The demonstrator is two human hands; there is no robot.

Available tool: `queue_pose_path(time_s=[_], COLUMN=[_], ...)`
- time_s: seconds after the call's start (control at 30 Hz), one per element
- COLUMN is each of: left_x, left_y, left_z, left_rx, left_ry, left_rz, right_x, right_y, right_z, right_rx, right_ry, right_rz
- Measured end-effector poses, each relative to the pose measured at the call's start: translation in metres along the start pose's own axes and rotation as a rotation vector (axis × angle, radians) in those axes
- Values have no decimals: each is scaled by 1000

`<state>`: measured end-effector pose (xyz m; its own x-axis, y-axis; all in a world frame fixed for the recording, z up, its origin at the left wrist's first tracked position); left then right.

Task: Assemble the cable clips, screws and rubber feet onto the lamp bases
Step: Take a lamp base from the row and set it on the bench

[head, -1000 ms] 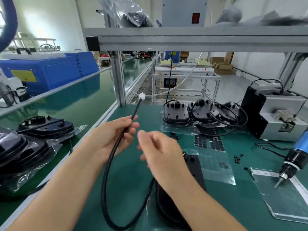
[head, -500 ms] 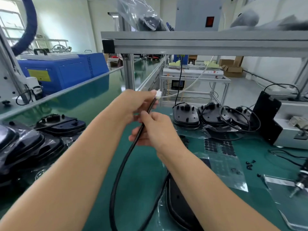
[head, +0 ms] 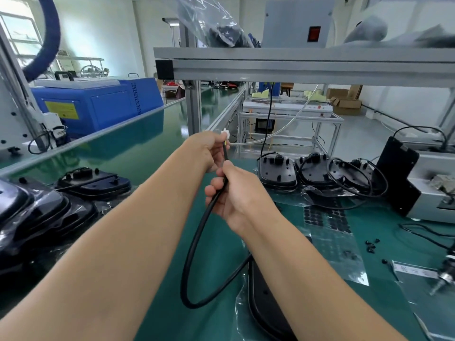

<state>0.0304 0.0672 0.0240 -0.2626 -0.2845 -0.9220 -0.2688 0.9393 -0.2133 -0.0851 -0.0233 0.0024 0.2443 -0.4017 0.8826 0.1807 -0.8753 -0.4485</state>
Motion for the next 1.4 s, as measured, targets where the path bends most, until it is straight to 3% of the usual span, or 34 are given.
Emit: queue_pose_path(time_s=[0.1, 0.23, 0.4, 0.6, 0.93, 1.07, 1.17, 1.27, 1.33, 1.4], left_x=[-12, -37, -38, 20, 52, 79, 80, 60, 52, 54], left_y=[7, 32, 63, 79, 77, 67, 54, 46, 42, 40], left_z=[10, 24, 49, 86, 111, 103, 75, 40, 15, -8], left_rx=[-50, -176, -281, -317, -428, -291, -199, -158, -65, 53], left_ry=[-26, -57, -31, 81, 24, 27, -6, -275, -427, -494], left_rz=[-81, -69, -13, 6, -130, 83, 466, 1142, 1294, 1305], right_x=[-2, -2, 6, -1, -13, -9, -5, -21, -40, -42], right_y=[-7, -18, -17, 7, 43, 53, 46, 31, 23, 34], right_z=[-15, -46, -76, -101, -109, -104, -95, -85, -83, -79], right_rx=[66, 152, 151, 156, 221, 371, 457, 489, 585, 495], right_ry=[-10, 52, 320, 562, 538, 647, 667, 562, 545, 607], right_rz=[36, -126, -618, -1141, -1505, -1448, -1531, -1563, -1596, -1645])
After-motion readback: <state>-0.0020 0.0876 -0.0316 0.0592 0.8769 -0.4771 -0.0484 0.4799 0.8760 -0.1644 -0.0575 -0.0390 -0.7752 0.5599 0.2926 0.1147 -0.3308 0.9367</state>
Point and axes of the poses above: each hand's wrist, its own z-axis towards the middle knuckle, its own y-axis out of the back of the hand, x = y × z, the point moved 2 cm from there along z, towards the middle knuckle
